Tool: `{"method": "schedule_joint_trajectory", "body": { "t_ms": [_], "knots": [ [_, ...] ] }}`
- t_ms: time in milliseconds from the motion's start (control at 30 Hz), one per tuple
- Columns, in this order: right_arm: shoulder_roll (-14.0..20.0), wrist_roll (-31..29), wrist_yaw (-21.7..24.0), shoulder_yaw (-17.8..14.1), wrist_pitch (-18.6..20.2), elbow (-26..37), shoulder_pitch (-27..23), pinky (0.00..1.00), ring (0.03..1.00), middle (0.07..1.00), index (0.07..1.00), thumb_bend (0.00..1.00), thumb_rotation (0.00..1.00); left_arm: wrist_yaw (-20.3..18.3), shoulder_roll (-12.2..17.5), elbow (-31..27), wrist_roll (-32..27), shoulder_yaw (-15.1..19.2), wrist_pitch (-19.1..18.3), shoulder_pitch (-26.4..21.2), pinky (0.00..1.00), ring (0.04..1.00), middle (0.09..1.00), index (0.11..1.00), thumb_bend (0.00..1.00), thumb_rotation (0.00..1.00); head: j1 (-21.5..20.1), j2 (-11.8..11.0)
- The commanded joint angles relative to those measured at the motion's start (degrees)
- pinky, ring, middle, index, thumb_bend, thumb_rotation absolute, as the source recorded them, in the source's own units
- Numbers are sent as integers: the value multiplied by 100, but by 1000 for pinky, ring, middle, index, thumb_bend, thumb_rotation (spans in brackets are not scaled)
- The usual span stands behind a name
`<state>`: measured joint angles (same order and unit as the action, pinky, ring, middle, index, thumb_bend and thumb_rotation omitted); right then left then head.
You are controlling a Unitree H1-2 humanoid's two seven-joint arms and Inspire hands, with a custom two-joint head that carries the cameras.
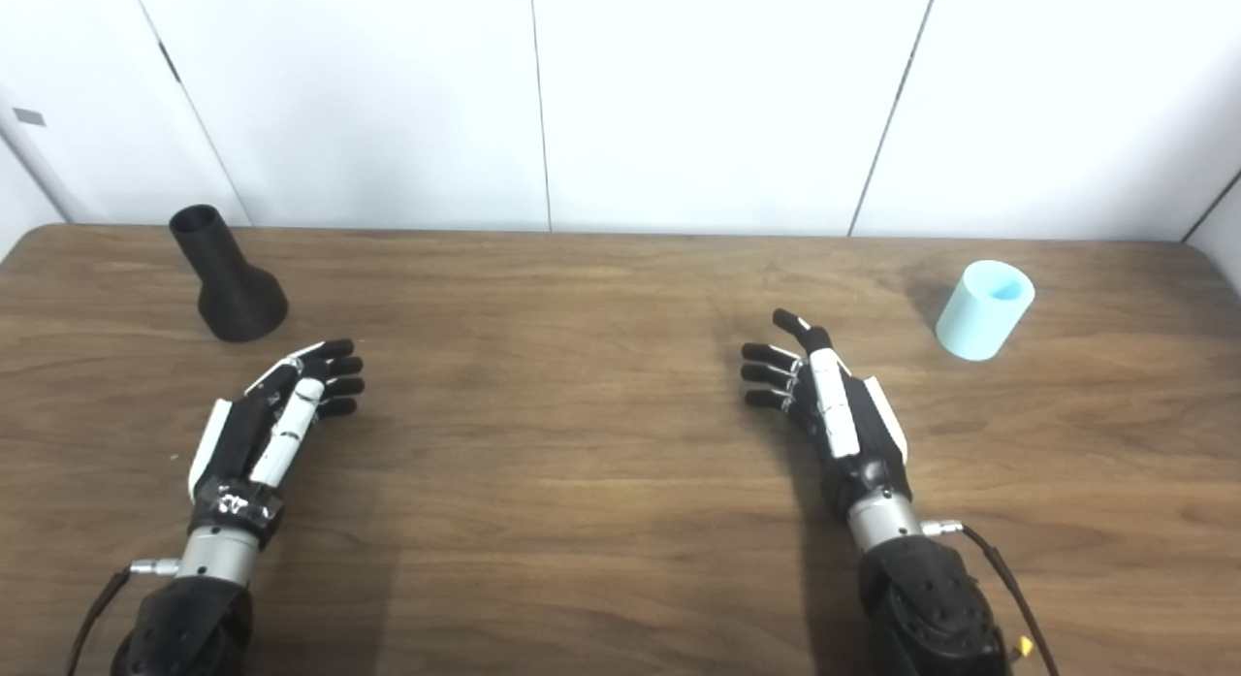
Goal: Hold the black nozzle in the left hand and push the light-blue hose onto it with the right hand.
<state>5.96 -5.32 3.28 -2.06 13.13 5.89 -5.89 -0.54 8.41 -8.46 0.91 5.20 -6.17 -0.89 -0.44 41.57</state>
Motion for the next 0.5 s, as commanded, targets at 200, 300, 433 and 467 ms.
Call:
{"method": "schedule_joint_trajectory", "body": {
  "t_ms": [200,300,433,467],
  "knots": [
    [19,29,36,19,-42,120,-62,643,727,736,885,504,1000,-28,19,-106,0,-20,106,-50,704,723,746,753,375,658,-9,7],
    [13,10,43,10,-49,115,-62,647,728,734,884,500,1000,-13,4,-116,-7,-10,79,-48,700,715,739,748,379,645,-2,-3],
    [16,12,37,4,-41,97,-67,647,724,728,881,504,1000,-14,9,-136,24,-27,69,-39,702,715,739,748,385,571,11,-14],
    [20,6,41,0,-39,94,-66,649,725,729,882,505,1000,0,2,-161,62,-40,49,-35,697,714,739,749,380,523,41,-24]
  ]
}}
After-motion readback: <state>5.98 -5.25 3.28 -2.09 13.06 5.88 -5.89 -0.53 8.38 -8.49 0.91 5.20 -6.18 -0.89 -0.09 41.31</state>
